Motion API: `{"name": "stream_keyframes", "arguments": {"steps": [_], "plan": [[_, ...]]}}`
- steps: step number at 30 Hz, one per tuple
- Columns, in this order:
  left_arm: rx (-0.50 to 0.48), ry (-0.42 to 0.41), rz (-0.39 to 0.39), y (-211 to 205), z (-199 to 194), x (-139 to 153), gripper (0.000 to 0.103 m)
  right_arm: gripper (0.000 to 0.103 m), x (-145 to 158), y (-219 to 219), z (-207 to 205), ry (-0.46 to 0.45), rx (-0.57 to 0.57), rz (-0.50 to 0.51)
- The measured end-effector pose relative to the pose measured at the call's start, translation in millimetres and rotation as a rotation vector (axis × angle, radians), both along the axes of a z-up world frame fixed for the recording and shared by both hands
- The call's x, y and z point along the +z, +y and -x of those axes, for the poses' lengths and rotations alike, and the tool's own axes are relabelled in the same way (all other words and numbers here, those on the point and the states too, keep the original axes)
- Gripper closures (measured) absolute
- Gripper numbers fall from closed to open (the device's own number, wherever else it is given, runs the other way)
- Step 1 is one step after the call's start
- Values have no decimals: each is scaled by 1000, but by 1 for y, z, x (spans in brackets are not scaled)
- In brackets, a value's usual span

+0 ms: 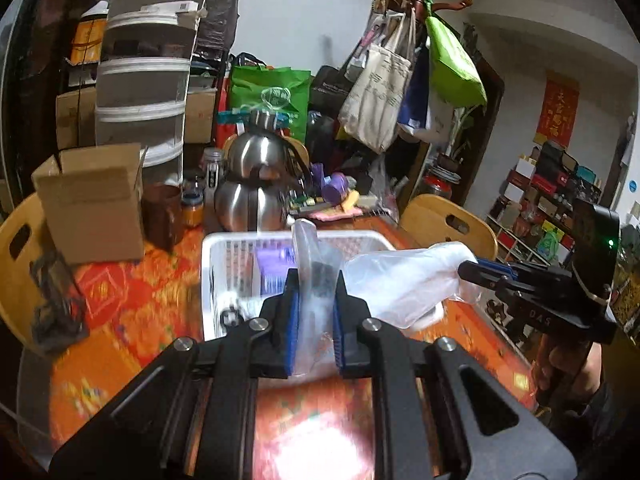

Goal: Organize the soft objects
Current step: 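Lift the zip bag with both tools and carry it over the basket, then open both tools to drop the zip bag into the basket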

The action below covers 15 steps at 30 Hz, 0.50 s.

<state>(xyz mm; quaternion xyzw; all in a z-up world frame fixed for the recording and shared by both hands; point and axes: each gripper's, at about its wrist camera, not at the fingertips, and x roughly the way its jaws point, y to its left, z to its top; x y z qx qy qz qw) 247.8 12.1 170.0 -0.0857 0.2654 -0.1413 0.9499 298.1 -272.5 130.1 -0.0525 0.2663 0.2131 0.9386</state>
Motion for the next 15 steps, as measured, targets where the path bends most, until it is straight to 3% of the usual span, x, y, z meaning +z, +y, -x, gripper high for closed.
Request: {"name": "stream_keyframes", "arguments": {"steps": [5,9,15], "plan": [[22,49,-21,-7,-58,9,91,91,7,10,-53,13,-41,89],[40,105,-58,-13,-97,-7,91,91,-9,14,-85,55,-53,117],[69,173,-45,-11,-131,-44,90,91,-38,18,-105,88,-46,135]]}}
